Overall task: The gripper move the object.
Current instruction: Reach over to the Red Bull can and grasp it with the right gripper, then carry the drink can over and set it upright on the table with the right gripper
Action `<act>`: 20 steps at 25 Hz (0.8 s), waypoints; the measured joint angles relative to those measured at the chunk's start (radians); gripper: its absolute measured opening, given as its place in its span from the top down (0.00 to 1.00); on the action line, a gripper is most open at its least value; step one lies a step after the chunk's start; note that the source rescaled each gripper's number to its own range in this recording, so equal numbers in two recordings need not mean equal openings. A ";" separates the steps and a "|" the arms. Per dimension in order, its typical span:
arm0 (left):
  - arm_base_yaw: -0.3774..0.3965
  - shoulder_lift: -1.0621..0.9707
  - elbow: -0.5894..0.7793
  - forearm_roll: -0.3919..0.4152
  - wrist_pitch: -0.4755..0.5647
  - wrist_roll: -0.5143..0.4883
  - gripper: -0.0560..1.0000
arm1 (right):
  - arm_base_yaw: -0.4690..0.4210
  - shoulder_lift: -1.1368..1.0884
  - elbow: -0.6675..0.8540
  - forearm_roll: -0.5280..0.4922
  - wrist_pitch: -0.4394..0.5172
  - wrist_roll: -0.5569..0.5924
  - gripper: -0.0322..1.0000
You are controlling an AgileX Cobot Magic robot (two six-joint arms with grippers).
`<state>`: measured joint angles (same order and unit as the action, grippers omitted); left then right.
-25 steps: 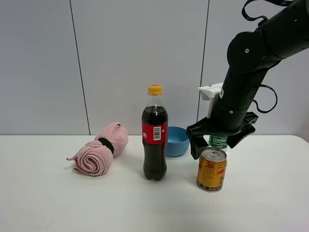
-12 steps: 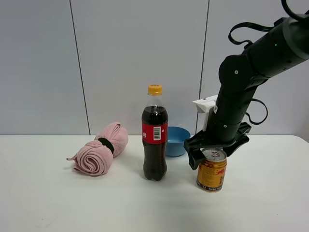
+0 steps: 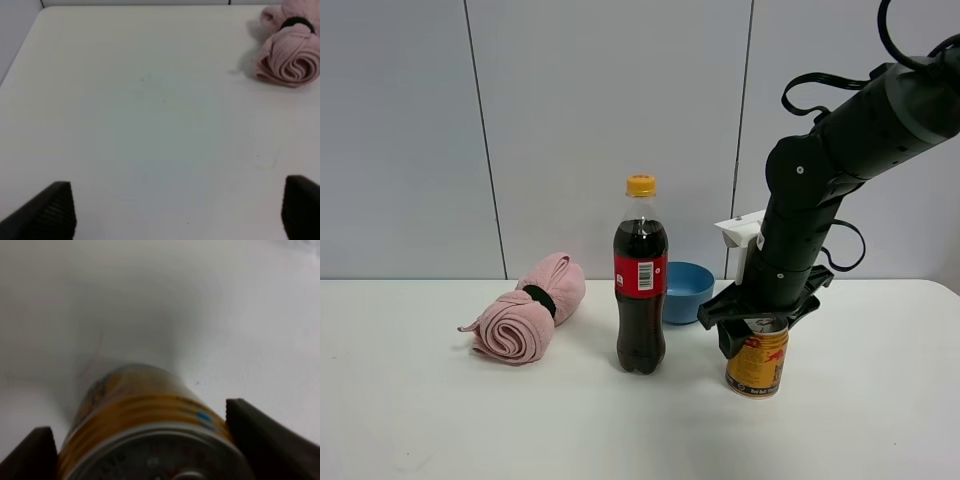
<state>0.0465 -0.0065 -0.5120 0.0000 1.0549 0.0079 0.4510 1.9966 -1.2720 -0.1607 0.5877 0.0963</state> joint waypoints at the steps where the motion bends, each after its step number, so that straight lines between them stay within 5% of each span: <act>1: 0.000 0.000 0.000 0.000 0.000 0.000 0.00 | 0.000 0.000 -0.001 0.000 0.004 0.001 0.96; 12: 0.000 0.000 0.000 0.000 0.000 0.000 0.00 | 0.006 -0.182 -0.004 0.033 0.254 -0.008 0.96; 20: 0.000 0.000 0.000 0.000 0.000 0.000 0.00 | 0.163 -0.432 -0.012 0.245 0.389 -0.214 0.96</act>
<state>0.0465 -0.0065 -0.5120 0.0000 1.0549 0.0079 0.6136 1.5651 -1.2836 0.0842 0.9765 -0.1181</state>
